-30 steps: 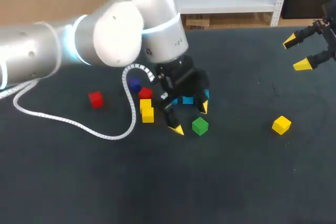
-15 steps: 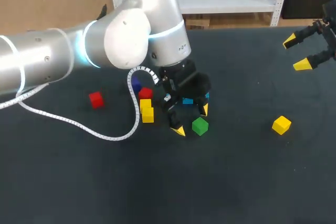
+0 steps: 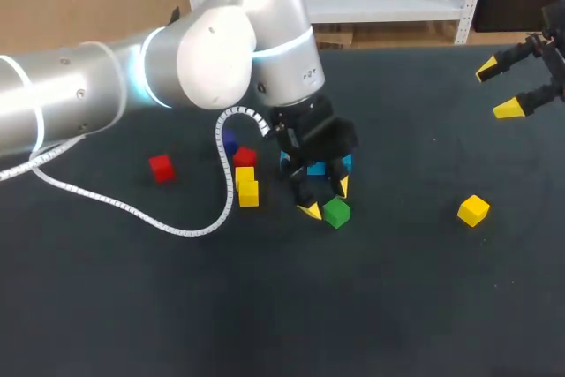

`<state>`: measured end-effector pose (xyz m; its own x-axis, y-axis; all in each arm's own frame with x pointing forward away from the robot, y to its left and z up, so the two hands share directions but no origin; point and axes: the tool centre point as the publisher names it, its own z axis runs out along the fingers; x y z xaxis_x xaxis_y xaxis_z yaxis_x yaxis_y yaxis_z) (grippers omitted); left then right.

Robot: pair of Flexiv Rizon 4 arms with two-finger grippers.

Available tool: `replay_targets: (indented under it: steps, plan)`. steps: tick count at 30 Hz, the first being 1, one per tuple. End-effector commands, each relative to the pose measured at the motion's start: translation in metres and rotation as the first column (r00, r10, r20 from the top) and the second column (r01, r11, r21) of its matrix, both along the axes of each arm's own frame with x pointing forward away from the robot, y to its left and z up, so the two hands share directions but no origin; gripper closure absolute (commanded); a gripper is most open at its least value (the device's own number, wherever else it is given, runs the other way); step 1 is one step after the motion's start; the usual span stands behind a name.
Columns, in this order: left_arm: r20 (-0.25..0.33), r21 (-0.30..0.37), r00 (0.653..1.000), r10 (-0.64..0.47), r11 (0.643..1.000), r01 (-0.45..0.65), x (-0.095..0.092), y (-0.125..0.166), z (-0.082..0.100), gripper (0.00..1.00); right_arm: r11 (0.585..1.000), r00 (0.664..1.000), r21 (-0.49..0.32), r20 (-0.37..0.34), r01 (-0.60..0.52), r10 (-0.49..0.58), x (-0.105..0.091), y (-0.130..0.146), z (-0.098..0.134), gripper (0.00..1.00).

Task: Place the blue cubes, place green cubes on the blue cubes, place the yellow cubes on the green cubes, then place the red cubes on the yellow cubes, and place purple cube on the red cubes.

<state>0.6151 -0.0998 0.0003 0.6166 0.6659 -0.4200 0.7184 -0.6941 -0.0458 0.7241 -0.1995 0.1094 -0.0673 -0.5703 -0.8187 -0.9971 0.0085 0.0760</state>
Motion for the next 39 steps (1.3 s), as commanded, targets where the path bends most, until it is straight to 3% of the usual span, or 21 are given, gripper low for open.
replay_targets:
  steps: [1, 3, 9, 13, 15, 16, 17, 22, 27, 39]
  plan:
    - [-0.007, 0.005, 1.0, -0.008, 1.0, 0.008, 0.002, -0.004, -0.001, 0.45, 1.0, 1.0, 0.001, 0.0, -0.001, 0.001, 0.0, 0.0, 0.0, 0.0]
    - [-0.01, 0.005, 1.0, -0.009, 1.0, 0.009, 0.002, -0.005, -0.001, 0.37, 1.0, 1.0, 0.001, 0.0, -0.001, 0.001, 0.0, 0.0, 0.0, 0.0]
    - [-0.021, 0.005, 1.0, 0.008, 1.0, -0.008, 0.002, -0.008, -0.001, 0.45, 1.0, 1.0, 0.001, 0.0, -0.001, 0.001, 0.0, 0.0, 0.0, 0.0]
    - [-0.025, 0.003, 0.999, 0.021, 1.0, -0.021, 0.002, -0.008, -0.001, 0.6, 1.0, 1.0, 0.001, 0.0, -0.001, 0.001, 0.0, 0.0, 0.0, 0.0]
    - [-0.031, 0.004, 0.999, 0.029, 1.0, -0.028, 0.002, -0.009, -0.002, 0.78, 1.0, 1.0, 0.001, 0.0, -0.001, 0.001, 0.0, 0.0, 0.0, 0.0]
    - [-0.032, 0.0, 0.999, 0.035, 0.999, -0.035, 0.002, -0.008, -0.002, 0.94, 1.0, 1.0, 0.001, 0.0, -0.001, 0.001, 0.0, 0.0, 0.0, 0.0]
    - [-0.034, 0.001, 0.998, 0.045, 0.999, -0.045, 0.002, -0.007, -0.002, 1.0, 1.0, 1.0, 0.001, 0.0, -0.001, 0.001, 0.0, 0.0, 0.0, 0.0]
    - [-0.028, -0.011, 0.994, 0.109, 0.994, -0.11, 0.007, 0.002, 0.002, 1.0, 1.0, 1.0, 0.001, 0.0, -0.001, 0.001, 0.0, 0.0, 0.0, 0.0]
    - [-0.025, -0.045, 0.979, 0.204, 0.978, -0.204, 0.013, 0.022, 0.022, 1.0, 1.0, 1.0, 0.001, 0.0, -0.001, 0.001, 0.0, 0.0, 0.0, 0.0]
    - [0.014, 0.002, 0.932, 0.363, 0.932, -0.363, 0.02, 0.069, 0.056, 1.0, 1.0, 1.0, 0.001, 0.0, -0.001, 0.001, 0.0, 0.0, 0.0, 0.0]
